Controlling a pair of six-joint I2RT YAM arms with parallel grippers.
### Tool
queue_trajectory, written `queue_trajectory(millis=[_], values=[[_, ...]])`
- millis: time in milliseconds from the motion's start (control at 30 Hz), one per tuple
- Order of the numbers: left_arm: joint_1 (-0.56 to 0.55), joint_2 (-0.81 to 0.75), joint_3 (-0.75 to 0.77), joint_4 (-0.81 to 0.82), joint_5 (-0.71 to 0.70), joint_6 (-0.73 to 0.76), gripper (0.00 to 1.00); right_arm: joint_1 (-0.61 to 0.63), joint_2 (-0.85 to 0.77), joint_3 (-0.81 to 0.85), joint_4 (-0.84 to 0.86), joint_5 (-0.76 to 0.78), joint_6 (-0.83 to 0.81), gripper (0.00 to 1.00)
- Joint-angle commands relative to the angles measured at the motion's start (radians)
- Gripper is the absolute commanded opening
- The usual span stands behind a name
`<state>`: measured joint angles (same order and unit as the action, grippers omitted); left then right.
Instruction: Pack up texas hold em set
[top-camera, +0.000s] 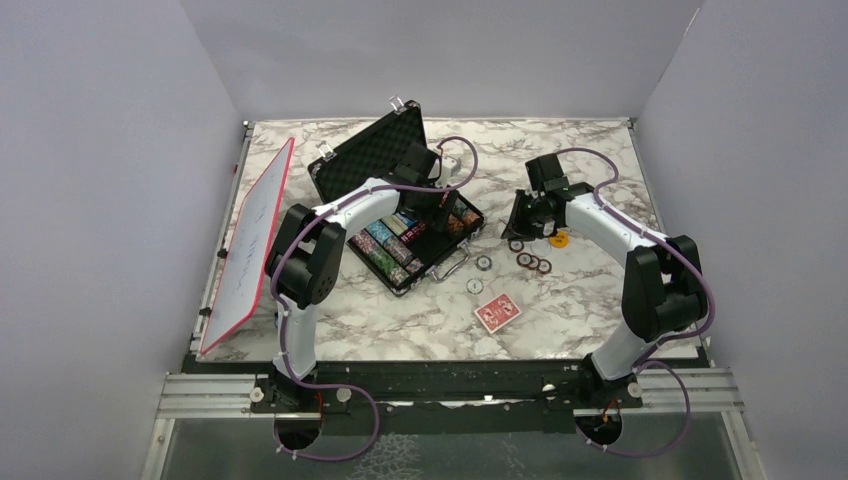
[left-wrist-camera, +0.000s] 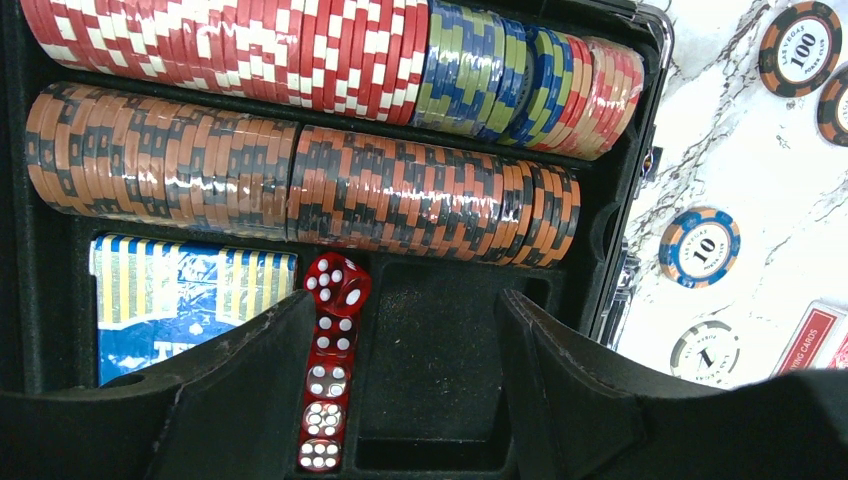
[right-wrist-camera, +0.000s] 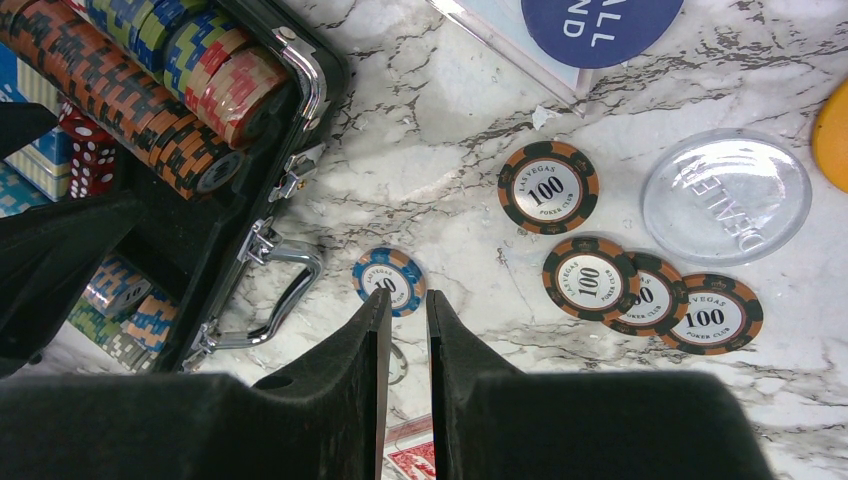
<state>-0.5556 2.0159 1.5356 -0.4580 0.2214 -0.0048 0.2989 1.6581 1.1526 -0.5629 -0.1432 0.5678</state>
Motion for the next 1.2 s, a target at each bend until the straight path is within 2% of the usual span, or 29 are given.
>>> queue_trajectory(millis=[0,200,600,767,1000,1167], values=[[0.003,-0.005,0.05,0.005,0.02,0.025,0.71,-0.006,0.001,-0.002,0.007,-0.007,-0.004,0.22],[0.003,0.004,0.06,0.005,0.016,0.037,0.72,-0.006,0.001,-0.009,0.008,-0.003,-0.003,0.21],[0.003,0.029,0.011,0.007,0.068,0.035,0.57,-0.006,0.015,-0.005,0.006,0.01,0.0,0.21],[0.006,0.042,0.006,0.007,0.052,0.035,0.59,-0.006,0.028,0.005,0.004,0.01,-0.002,0.21],[0.014,0.032,0.014,0.006,-0.006,0.038,0.67,-0.006,0.039,0.018,0.0,0.01,-0.003,0.21],[0.019,0.021,0.034,0.007,0.026,0.037,0.67,-0.006,0.047,0.029,-0.004,0.01,-0.005,0.21]])
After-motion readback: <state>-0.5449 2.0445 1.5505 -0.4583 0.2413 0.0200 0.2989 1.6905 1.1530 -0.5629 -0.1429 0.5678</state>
